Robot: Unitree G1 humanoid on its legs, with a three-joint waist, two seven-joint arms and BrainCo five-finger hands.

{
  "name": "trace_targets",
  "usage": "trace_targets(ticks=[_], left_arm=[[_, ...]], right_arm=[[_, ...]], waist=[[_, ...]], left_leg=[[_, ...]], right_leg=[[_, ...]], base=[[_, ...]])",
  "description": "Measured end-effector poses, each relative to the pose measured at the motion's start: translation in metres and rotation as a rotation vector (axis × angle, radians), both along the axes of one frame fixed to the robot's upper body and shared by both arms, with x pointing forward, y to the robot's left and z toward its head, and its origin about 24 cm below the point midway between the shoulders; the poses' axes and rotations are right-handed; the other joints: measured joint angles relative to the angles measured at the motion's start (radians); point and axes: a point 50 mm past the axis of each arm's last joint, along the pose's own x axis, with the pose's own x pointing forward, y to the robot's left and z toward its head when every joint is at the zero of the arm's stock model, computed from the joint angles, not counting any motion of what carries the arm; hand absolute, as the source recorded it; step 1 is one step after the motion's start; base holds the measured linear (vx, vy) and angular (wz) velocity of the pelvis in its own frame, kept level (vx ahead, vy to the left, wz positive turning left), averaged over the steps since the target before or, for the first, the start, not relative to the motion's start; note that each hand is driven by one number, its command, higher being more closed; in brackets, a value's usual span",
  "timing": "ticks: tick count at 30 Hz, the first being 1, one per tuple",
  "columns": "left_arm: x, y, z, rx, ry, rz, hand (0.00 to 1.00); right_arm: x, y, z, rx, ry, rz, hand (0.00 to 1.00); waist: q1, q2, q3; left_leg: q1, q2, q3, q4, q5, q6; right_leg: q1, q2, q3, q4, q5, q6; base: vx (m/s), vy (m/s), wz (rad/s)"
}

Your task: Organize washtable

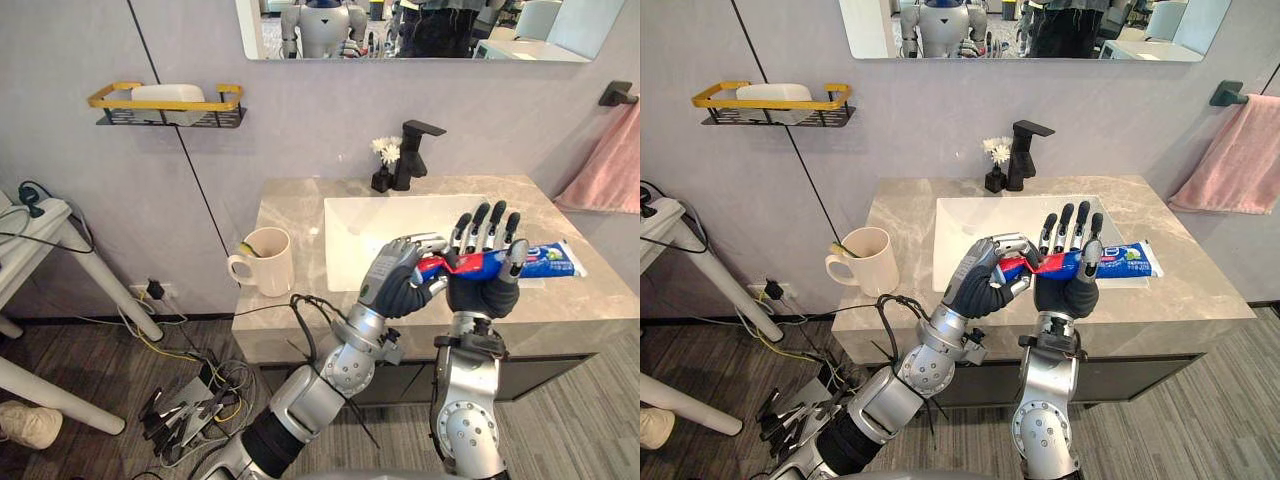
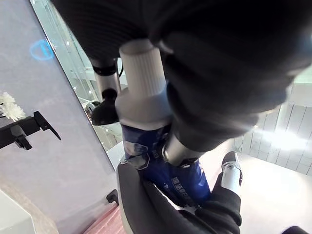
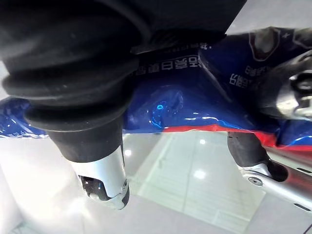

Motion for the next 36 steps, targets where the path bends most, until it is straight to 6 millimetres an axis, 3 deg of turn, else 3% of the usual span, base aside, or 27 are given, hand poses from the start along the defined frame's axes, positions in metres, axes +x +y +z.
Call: trace_targets(ticks=[11,12,17,22,24,26,29,34,36], left_arm=[[0.002,0.001,-0.002,-0.042,0.033,-0.014,1.00],[0.002,0.002,-0.002,-0.047,0.035,-0.013,0.00],[0.007,0.008,0.000,-0.089,0.051,0.003,0.00],[0.009,0.012,0.003,-0.079,0.043,-0.003,0.00],[0.017,0.027,0.007,-0.109,0.041,0.057,0.00],[0.022,0.055,0.027,-0.186,-0.023,0.147,0.00],[0.019,0.081,0.053,-0.309,-0.121,0.228,0.00],[0.007,0.117,0.082,-0.389,-0.284,0.343,0.00],[0.000,0.145,0.094,-0.454,-0.374,0.468,0.00]], right_arm=[[0.002,0.001,0.007,-0.043,0.006,-0.039,1.00],[0.003,0.001,0.008,-0.053,0.006,-0.045,1.00],[0.008,0.000,0.021,-0.148,-0.017,-0.089,1.00],[0.016,-0.015,0.041,-0.229,-0.085,-0.206,1.00],[0.017,-0.025,0.047,-0.243,-0.106,-0.268,1.00],[0.018,-0.037,0.053,-0.272,-0.128,-0.339,1.00],[0.023,-0.050,0.056,-0.314,-0.128,-0.396,1.00],[0.042,-0.047,0.068,-0.340,-0.151,-0.387,1.00],[0.051,-0.044,0.074,-0.353,-0.168,-0.372,1.00]], waist=[[0.000,0.000,0.000],[0.000,0.001,0.000],[0.000,0.004,-0.002],[-0.003,0.019,-0.002],[0.000,0.028,-0.005],[-0.001,0.037,-0.005],[-0.002,0.049,-0.003],[0.003,0.068,0.004],[0.009,0.072,0.006]], left_leg=[[-0.002,-0.001,-0.002,0.000,0.000,0.000],[-0.002,-0.001,-0.003,0.000,0.001,0.001],[-0.003,-0.003,-0.010,0.000,0.003,0.004],[0.000,-0.014,-0.031,-0.012,0.013,0.012],[0.006,-0.017,-0.035,-0.022,0.019,0.012],[0.007,-0.018,-0.042,-0.033,0.030,0.013],[0.007,-0.021,-0.068,-0.036,0.037,0.014],[0.002,-0.028,-0.108,-0.057,0.063,0.017],[-0.004,-0.030,-0.141,-0.057,0.069,0.018]], right_leg=[[0.000,-0.001,0.000,0.000,0.000,0.000],[0.001,-0.001,-0.001,0.000,0.000,0.000],[0.004,-0.003,-0.004,0.000,0.000,0.000],[0.017,-0.013,-0.025,0.001,0.000,0.000],[0.021,-0.014,-0.028,0.001,0.000,0.000],[0.022,-0.014,-0.035,0.001,0.000,0.000],[0.039,-0.016,-0.063,-0.001,0.000,0.000],[0.058,-0.018,-0.103,-0.013,0.000,0.000],[0.075,-0.018,-0.136,-0.015,-0.001,0.001]], base=[[0.00,0.000,0.00],[0.00,0.000,0.00],[0.00,0.000,0.04],[0.00,0.005,0.14],[-0.01,0.009,0.08],[-0.02,-0.005,0.08],[-0.02,-0.010,0.22],[-0.05,-0.009,0.27],[-0.04,-0.017,0.39]])
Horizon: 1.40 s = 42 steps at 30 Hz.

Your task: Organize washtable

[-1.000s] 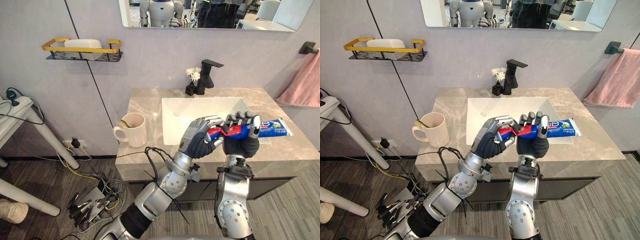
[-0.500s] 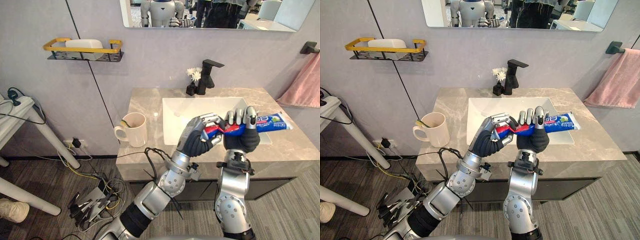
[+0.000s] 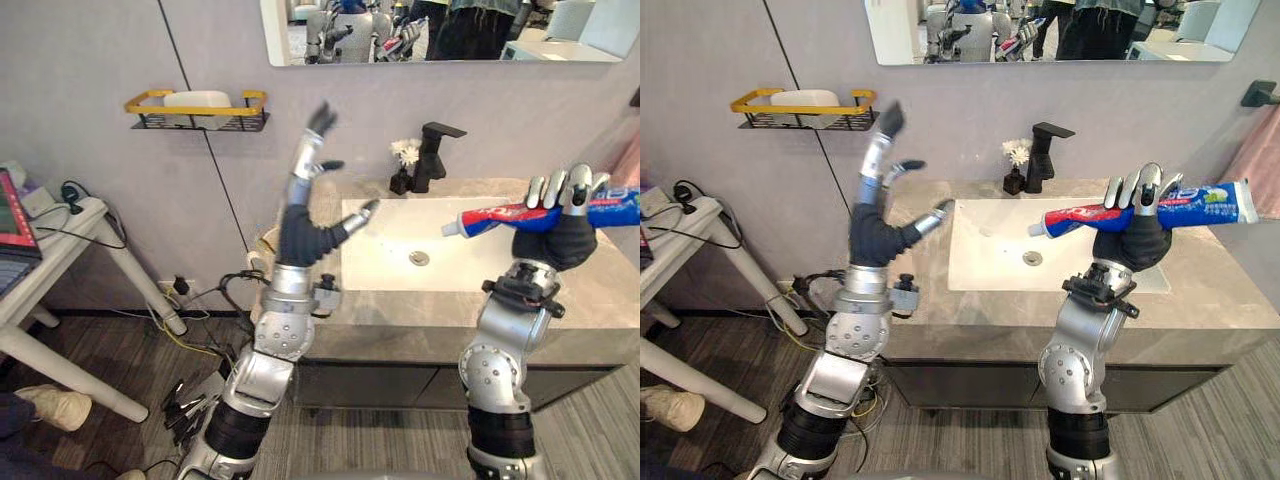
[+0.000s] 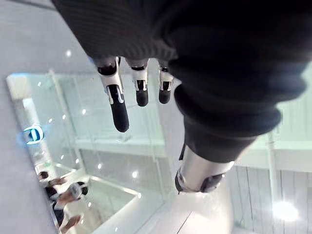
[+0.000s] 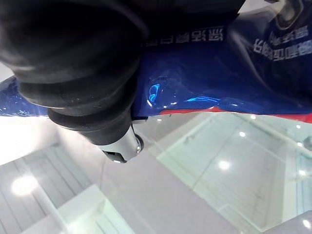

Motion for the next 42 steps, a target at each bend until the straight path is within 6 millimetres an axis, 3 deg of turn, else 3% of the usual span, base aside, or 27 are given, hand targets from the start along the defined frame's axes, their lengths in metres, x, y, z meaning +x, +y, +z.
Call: trace_targets(ticks=[3,5,7,10,12,16,18,19,24,27,33,42], left_arm=[[-0.013,0.033,0.006,-0.080,-0.062,0.168,0.00],[-0.022,0.051,0.000,-0.108,-0.047,0.265,0.00],[-0.030,0.067,-0.013,-0.121,0.018,0.362,0.00],[-0.042,0.083,-0.044,-0.165,0.185,0.448,0.00],[-0.046,0.085,-0.055,-0.180,0.243,0.457,0.00],[-0.054,0.091,-0.102,-0.208,0.514,0.452,0.00],[-0.058,0.094,-0.135,-0.237,0.697,0.439,0.00],[-0.060,0.093,-0.163,-0.268,0.840,0.414,0.00],[-0.073,0.083,-0.227,-0.322,1.168,0.343,0.00],[-0.079,0.076,-0.255,-0.326,1.304,0.296,0.00],[-0.086,0.071,-0.284,-0.374,1.436,0.255,0.00],[-0.077,0.075,-0.301,-0.426,1.494,0.244,0.00]], right_arm=[[0.013,0.002,0.013,-0.057,-0.017,0.016,1.00],[0.021,0.004,0.022,-0.085,-0.027,0.026,1.00],[0.029,0.007,0.030,-0.115,-0.031,0.043,1.00],[0.042,0.007,0.042,-0.191,-0.028,0.069,1.00],[0.043,0.009,0.048,-0.229,-0.032,0.082,1.00],[0.048,0.010,0.060,-0.396,-0.033,0.126,1.00],[0.044,0.008,0.067,-0.513,-0.045,0.141,1.00],[0.036,0.005,0.076,-0.604,-0.075,0.144,1.00],[0.011,-0.002,0.098,-0.839,-0.181,0.132,1.00],[0.011,-0.007,0.101,-0.910,-0.167,0.113,1.00],[0.028,-0.005,0.083,-0.935,-0.062,0.137,1.00],[0.053,0.011,0.071,-0.779,0.014,0.168,1.00]], waist=[[0.037,0.000,0.001],[0.052,-0.004,0.007],[0.075,-0.008,0.011],[0.119,-0.035,0.032],[0.131,-0.049,0.041],[0.159,-0.088,0.054],[0.159,-0.110,0.060],[0.157,-0.125,0.065],[0.155,-0.160,0.071],[0.155,-0.165,0.070],[0.153,-0.168,0.069],[0.157,-0.177,0.072]], left_leg=[[-0.012,-0.002,-0.028,0.000,0.010,0.002],[-0.023,-0.004,-0.060,0.000,0.020,0.000],[-0.037,-0.003,-0.084,0.000,0.026,-0.001],[-0.061,-0.003,-0.133,-0.001,0.039,-0.004],[-0.074,-0.003,-0.153,-0.001,0.044,-0.005],[-0.116,-0.004,-0.187,-0.001,0.054,-0.006],[-0.135,-0.004,-0.194,-0.001,0.057,-0.007],[-0.148,-0.003,-0.197,0.000,0.058,-0.009],[-0.172,-0.003,-0.197,0.000,0.058,-0.010],[-0.175,-0.002,-0.189,0.000,0.058,-0.010],[-0.194,0.003,-0.164,0.000,0.059,-0.009],[-0.224,0.003,-0.161,0.000,0.062,-0.009]], right_leg=[[0.009,0.000,-0.030,-0.001,-0.001,0.001],[0.018,0.001,-0.059,-0.001,-0.004,0.002],[0.020,0.004,-0.083,-0.002,-0.006,0.000],[0.030,0.013,-0.135,-0.013,-0.009,-0.001],[0.029,0.017,-0.153,-0.014,-0.011,-0.001],[0.019,0.024,-0.197,-0.018,-0.011,-0.002],[0.009,0.026,-0.205,-0.019,-0.011,-0.002],[-0.001,0.027,-0.208,-0.019,-0.011,-0.002],[-0.026,0.027,-0.208,-0.020,-0.011,-0.002],[-0.042,0.026,-0.197,-0.020,-0.011,-0.002],[-0.078,0.026,-0.163,-0.016,-0.005,-0.003],[-0.112,0.025,-0.158,-0.016,0.001,-0.005]], base=[[-0.03,-0.013,0.29],[-0.04,-0.029,0.47],[-0.04,-0.038,0.41],[-0.05,-0.040,0.46],[-0.03,-0.042,0.36],[-0.01,-0.038,0.29],[0.01,-0.028,0.13],[0.02,-0.026,0.06],[0.00,0.000,0.00],[-0.01,-0.013,-0.08],[-0.01,-0.009,-0.16],[0.00,-0.002,-0.02]])
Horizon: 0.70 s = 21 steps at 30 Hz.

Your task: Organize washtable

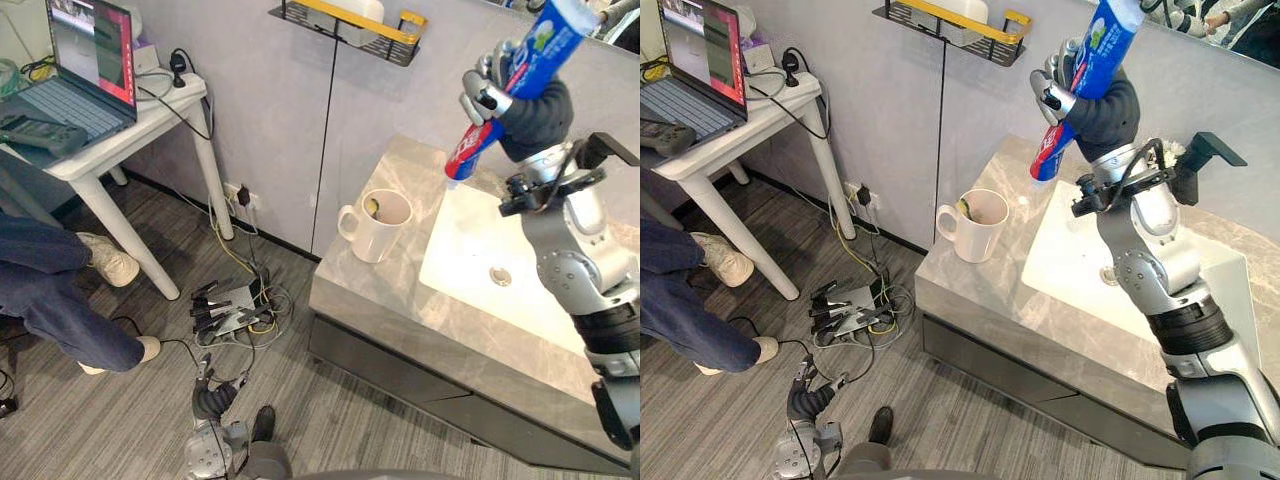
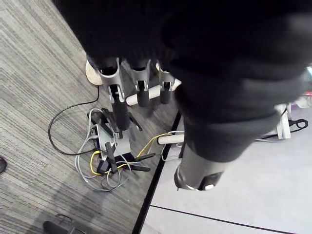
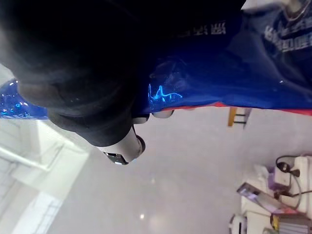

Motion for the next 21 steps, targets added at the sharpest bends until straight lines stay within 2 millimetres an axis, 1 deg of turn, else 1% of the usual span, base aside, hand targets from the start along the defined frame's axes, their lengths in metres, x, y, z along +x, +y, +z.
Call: trace_targets(ticks=[1,4,7,8,11,13,17,19,21], left_arm=[[-0.001,0.000,-0.006,-0.001,0.030,-0.008,0.00],[-0.003,0.001,-0.016,-0.014,0.076,0.004,0.00],[-0.008,0.001,-0.024,-0.026,0.119,0.014,0.00],[-0.011,0.001,-0.030,-0.037,0.151,0.023,0.00],[-0.018,0.000,-0.039,-0.061,0.198,0.041,0.00],[-0.020,0.002,-0.041,-0.062,0.212,0.051,0.00],[-0.020,0.009,-0.043,-0.050,0.227,0.057,0.00],[-0.016,0.012,-0.043,-0.042,0.226,0.053,0.00],[-0.012,0.014,-0.042,-0.033,0.218,0.049,0.00]], right_arm=[[0.004,0.004,0.000,0.015,0.008,0.005,1.00],[0.008,0.011,0.007,0.039,0.003,0.003,1.00],[0.008,0.016,0.012,0.037,-0.006,0.006,1.00],[0.007,0.016,0.014,0.045,-0.014,0.002,1.00],[0.007,0.016,0.014,0.042,-0.017,-0.003,1.00],[0.007,0.016,0.014,0.041,-0.017,-0.003,1.00],[0.007,0.018,0.011,0.023,-0.010,0.004,1.00],[0.008,0.020,0.006,0.011,0.003,0.011,1.00],[0.008,0.021,-0.004,-0.007,0.029,0.023,1.00]], waist=[[0.000,0.000,0.000],[0.002,-0.003,0.002],[0.004,-0.006,0.002],[0.004,-0.006,0.002],[0.003,-0.008,0.003],[0.000,-0.010,0.004],[-0.001,-0.027,0.013],[-0.001,-0.039,0.020],[0.001,-0.055,0.031]], left_leg=[[-0.007,0.001,0.000,0.000,0.002,0.000],[-0.025,0.011,-0.005,0.000,0.007,-0.003],[-0.028,0.018,-0.008,0.000,0.009,-0.005],[-0.028,0.021,-0.008,0.000,0.009,-0.005],[-0.029,0.025,-0.010,0.000,0.010,-0.007],[-0.033,0.028,-0.013,0.000,0.011,-0.009],[-0.042,0.031,-0.026,0.000,0.012,-0.009],[-0.051,0.029,-0.033,0.000,0.015,-0.010],[-0.056,0.027,-0.042,0.000,0.017,-0.011]], right_leg=[[-0.010,0.002,0.001,-0.002,0.001,-0.001],[-0.017,0.013,-0.002,-0.012,0.009,-0.009],[-0.014,0.024,-0.004,-0.022,0.012,-0.010],[-0.014,0.027,-0.003,-0.023,0.012,-0.010],[-0.015,0.031,-0.003,-0.023,0.012,-0.010],[-0.018,0.035,-0.003,-0.023,0.012,-0.010],[-0.027,0.040,-0.011,-0.023,0.010,-0.013],[-0.032,0.040,-0.016,-0.022,0.010,-0.013],[-0.031,0.039,-0.024,-0.022,0.010,-0.013]], base=[[0.00,0.000,0.00],[0.00,0.000,0.00],[-0.01,-0.021,0.01],[0.00,0.000,0.00],[-0.01,-0.004,0.00],[-0.04,-0.016,0.01],[-0.03,-0.018,0.06],[0.00,-0.006,0.09],[0.01,-0.002,0.13]])
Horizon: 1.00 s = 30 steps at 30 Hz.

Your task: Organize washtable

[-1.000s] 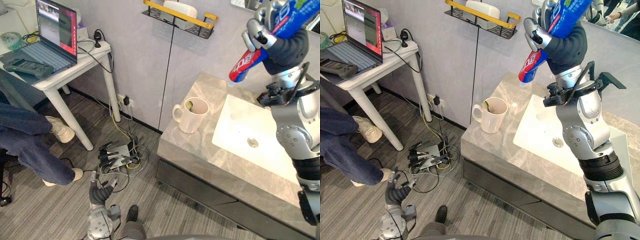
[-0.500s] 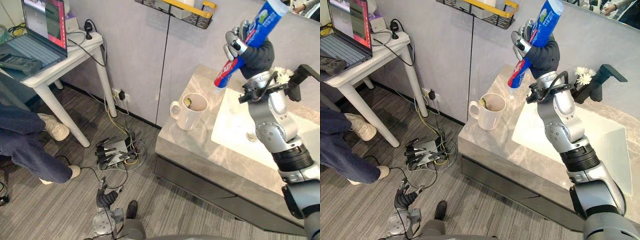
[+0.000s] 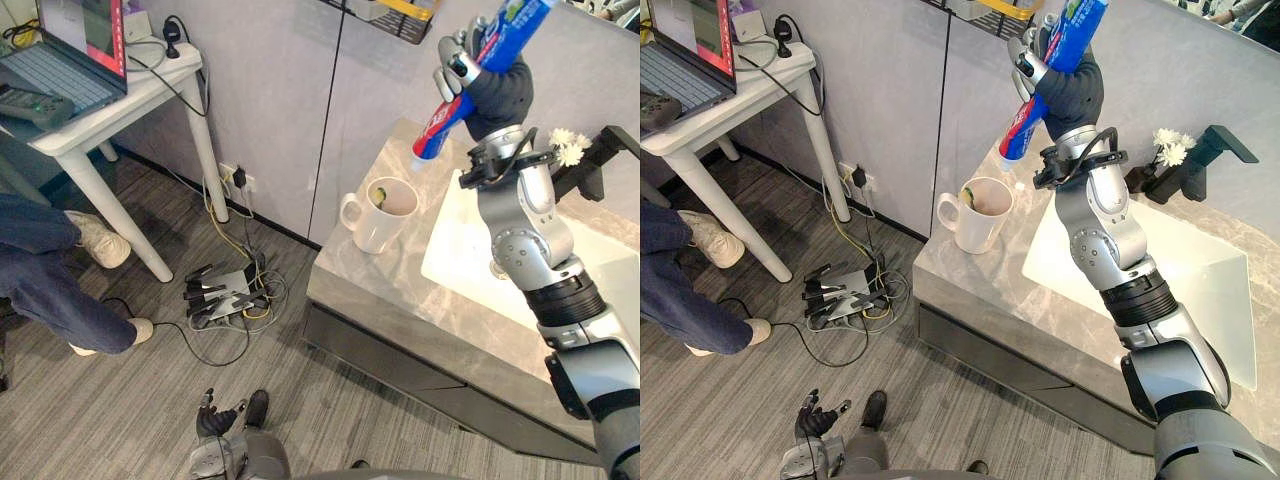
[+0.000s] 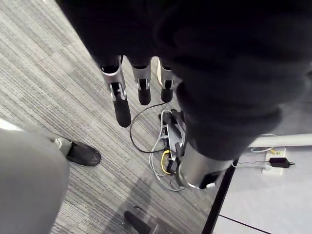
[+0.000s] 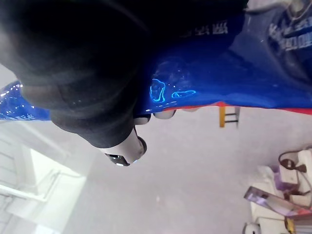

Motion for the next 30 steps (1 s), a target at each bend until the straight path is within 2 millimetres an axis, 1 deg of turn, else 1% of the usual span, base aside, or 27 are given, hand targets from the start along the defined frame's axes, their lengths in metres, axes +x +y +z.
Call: trace_targets(ticks=[4,8,11,16,18,23,24,30], left_arm=[[0.003,0.002,0.001,-0.005,-0.010,0.009,0.00],[0.004,0.002,0.000,-0.007,-0.003,0.009,0.00],[0.004,0.002,-0.001,-0.008,0.001,0.008,0.00],[0.007,0.005,0.001,-0.002,-0.014,0.009,0.00],[0.008,0.006,0.001,0.002,-0.017,0.007,0.00],[0.008,0.006,0.001,-0.004,-0.020,0.012,0.00],[0.007,0.006,0.001,-0.005,-0.020,0.014,0.00],[0.008,0.005,-0.001,-0.017,-0.018,0.021,0.00]], right_arm=[[0.000,0.002,-0.012,-0.018,0.035,0.008,1.00],[0.000,0.005,-0.023,-0.035,0.070,0.017,1.00],[0.000,0.008,-0.026,-0.048,0.079,0.027,1.00],[0.000,0.005,-0.028,-0.055,0.085,0.022,1.00],[0.000,0.002,-0.036,-0.062,0.107,0.016,1.00],[-0.002,-0.002,-0.051,-0.064,0.153,0.007,1.00],[-0.002,-0.003,-0.053,-0.064,0.157,0.006,0.00],[-0.002,-0.003,-0.055,-0.065,0.164,0.003,0.00]], waist=[[-0.001,-0.007,0.013],[-0.002,-0.004,0.018],[-0.002,-0.002,0.021],[-0.002,-0.013,0.032],[-0.001,-0.018,0.036],[-0.004,-0.016,0.038],[-0.005,-0.014,0.040],[-0.004,-0.009,0.044]], left_leg=[[-0.005,-0.002,-0.010,0.000,0.004,0.001],[-0.006,-0.002,-0.015,0.000,0.005,0.000],[-0.010,-0.001,-0.017,0.000,0.006,0.000],[-0.017,0.000,-0.020,0.000,0.007,0.000],[-0.018,-0.001,-0.021,0.000,0.007,0.000],[-0.017,0.000,-0.021,0.000,0.007,0.000],[-0.017,0.000,-0.021,0.000,0.007,0.000],[-0.016,0.000,-0.021,0.000,0.007,0.000]], right_leg=[[0.000,-0.001,-0.007,0.003,-0.001,0.000],[-0.002,-0.001,-0.009,0.008,-0.005,-0.002],[-0.008,-0.001,-0.009,0.016,-0.007,-0.003],[-0.017,-0.001,-0.010,0.024,-0.012,-0.003],[-0.017,-0.001,-0.010,0.024,-0.012,-0.003],[-0.018,-0.001,-0.009,0.024,-0.012,-0.003],[-0.018,-0.001,-0.008,0.025,-0.012,-0.003],[-0.018,-0.001,-0.008,0.025,-0.012,-0.003]], base=[[-0.01,0.002,0.08],[-0.02,-0.001,0.01],[-0.03,-0.003,0.01],[0.00,0.000,0.00],[0.00,0.000,0.00],[0.00,0.000,0.00],[0.00,0.000,0.00],[0.00,0.000,0.00]])
